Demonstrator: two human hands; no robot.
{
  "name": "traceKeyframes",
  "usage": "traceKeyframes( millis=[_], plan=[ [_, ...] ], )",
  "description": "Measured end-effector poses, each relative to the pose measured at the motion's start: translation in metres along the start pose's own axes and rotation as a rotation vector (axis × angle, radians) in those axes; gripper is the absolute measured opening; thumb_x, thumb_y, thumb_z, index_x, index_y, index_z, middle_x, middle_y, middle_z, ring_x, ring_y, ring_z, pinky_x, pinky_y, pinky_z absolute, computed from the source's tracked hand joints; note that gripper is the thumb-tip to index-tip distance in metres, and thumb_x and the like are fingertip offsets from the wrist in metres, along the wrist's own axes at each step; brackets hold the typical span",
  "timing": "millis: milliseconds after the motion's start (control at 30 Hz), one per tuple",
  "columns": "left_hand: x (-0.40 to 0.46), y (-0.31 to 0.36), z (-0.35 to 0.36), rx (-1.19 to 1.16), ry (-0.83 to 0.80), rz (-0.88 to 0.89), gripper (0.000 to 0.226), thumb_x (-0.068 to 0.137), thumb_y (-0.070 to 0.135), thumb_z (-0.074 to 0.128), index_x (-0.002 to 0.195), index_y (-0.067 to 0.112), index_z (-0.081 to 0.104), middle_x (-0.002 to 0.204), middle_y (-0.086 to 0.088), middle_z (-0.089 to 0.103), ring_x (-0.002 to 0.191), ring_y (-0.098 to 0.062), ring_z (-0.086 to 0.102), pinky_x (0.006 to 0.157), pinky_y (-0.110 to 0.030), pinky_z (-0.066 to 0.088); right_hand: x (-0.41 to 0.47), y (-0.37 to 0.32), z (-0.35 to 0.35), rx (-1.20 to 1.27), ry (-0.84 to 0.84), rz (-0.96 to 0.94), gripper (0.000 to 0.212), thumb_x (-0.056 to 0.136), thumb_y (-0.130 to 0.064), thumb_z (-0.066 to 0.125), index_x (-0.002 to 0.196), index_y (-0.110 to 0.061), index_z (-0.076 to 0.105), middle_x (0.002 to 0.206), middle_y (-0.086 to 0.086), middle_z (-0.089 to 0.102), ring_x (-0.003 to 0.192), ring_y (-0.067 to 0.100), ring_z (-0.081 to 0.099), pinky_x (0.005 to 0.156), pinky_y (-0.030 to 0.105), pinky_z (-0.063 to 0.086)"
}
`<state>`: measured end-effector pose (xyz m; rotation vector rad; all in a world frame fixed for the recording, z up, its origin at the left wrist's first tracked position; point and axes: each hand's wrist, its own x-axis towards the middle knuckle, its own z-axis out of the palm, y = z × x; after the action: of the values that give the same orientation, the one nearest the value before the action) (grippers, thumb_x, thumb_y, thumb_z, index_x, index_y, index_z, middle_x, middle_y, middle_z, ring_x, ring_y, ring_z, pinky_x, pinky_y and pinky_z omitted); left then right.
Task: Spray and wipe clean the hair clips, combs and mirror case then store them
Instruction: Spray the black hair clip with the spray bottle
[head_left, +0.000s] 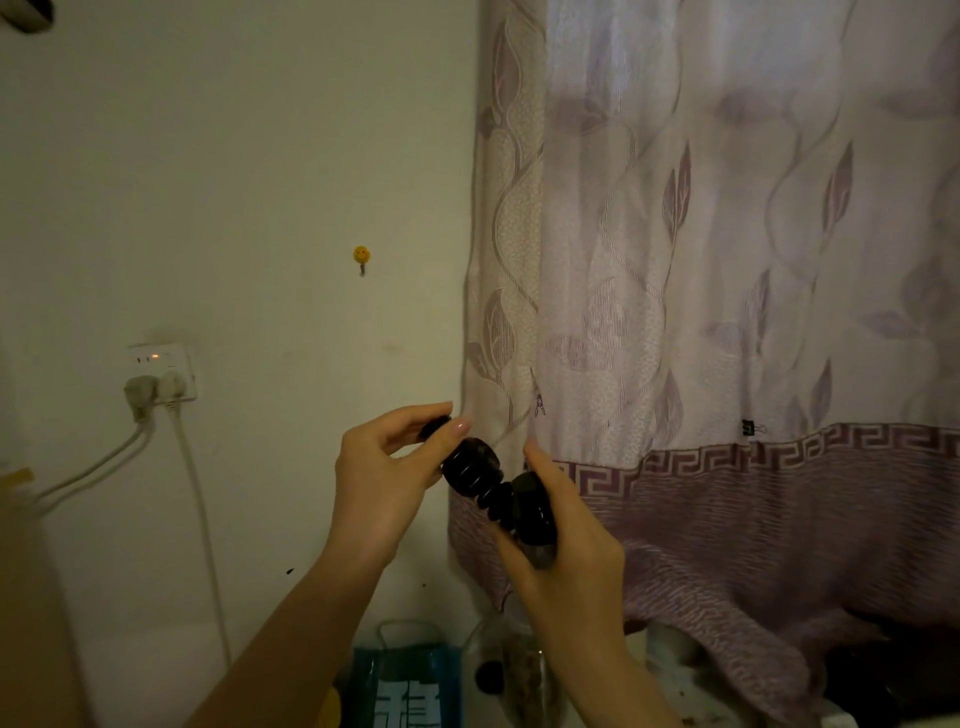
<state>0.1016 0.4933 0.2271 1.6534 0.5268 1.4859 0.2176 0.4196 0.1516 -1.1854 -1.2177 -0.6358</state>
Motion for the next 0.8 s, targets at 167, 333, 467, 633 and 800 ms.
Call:
traceKeyframes(
  millis=[167, 333, 467, 633, 800],
  plan=[
    [0.001, -0.006, -0.004, -0.102, -0.019, -0.068, 0.016, 0.078, 0.013, 0.074, 0.09, 0.022, 0.075, 0.084, 0.001, 0.075, 0.084, -0.011, 0.071, 0.064, -0.018, 0.055, -0.001, 0.001, -0.003, 0.171, -0.105, 0.078, 0.087, 0.061, -0.009, 0.087, 0.134, -0.022, 0.041, 0.111, -0.013, 0.061, 0.104, -0.002, 0.053, 0.086, -0.001, 0.039],
    [0.002, -0.01, -0.008, -0.147, -0.049, -0.09, 0.018, 0.078, 0.009, 0.072, 0.092, 0.019, 0.074, 0.084, 0.001, 0.075, 0.082, -0.011, 0.072, 0.065, -0.017, 0.055, 0.002, 0.0, -0.007, 0.314, -0.194, 0.186, 0.085, 0.063, -0.019, 0.087, 0.127, -0.043, 0.038, 0.106, -0.032, 0.054, 0.094, -0.024, 0.053, 0.078, -0.003, 0.038],
    [0.003, -0.012, -0.014, -0.199, -0.076, -0.127, 0.021, 0.08, 0.006, 0.07, 0.099, 0.014, 0.074, 0.089, -0.003, 0.076, 0.087, -0.014, 0.072, 0.069, -0.019, 0.056, 0.005, 0.002, -0.01, 0.43, -0.178, 0.271, 0.076, 0.06, -0.043, 0.078, 0.128, -0.045, 0.044, 0.101, -0.024, 0.066, 0.093, -0.012, 0.062, 0.079, 0.005, 0.045],
    [0.001, -0.014, -0.017, -0.206, -0.125, -0.145, 0.023, 0.078, 0.011, 0.068, 0.1, 0.017, 0.074, 0.096, -0.003, 0.075, 0.092, -0.016, 0.071, 0.074, -0.023, 0.057, 0.013, 0.005, -0.014, 0.514, -0.163, 0.304, 0.068, 0.065, -0.047, 0.073, 0.126, -0.05, 0.045, 0.1, -0.014, 0.07, 0.092, 0.0, 0.067, 0.077, 0.012, 0.051],
    [0.0, -0.014, -0.021, -0.267, -0.141, -0.164, 0.031, 0.071, 0.017, 0.069, 0.101, 0.014, 0.073, 0.099, -0.006, 0.075, 0.094, -0.019, 0.071, 0.073, -0.023, 0.057, 0.023, 0.011, -0.023, 0.471, -0.215, 0.195, 0.059, 0.078, -0.038, 0.066, 0.13, -0.044, 0.04, 0.085, -0.014, 0.066, 0.076, 0.004, 0.065, 0.069, 0.011, 0.049]
  ],
)
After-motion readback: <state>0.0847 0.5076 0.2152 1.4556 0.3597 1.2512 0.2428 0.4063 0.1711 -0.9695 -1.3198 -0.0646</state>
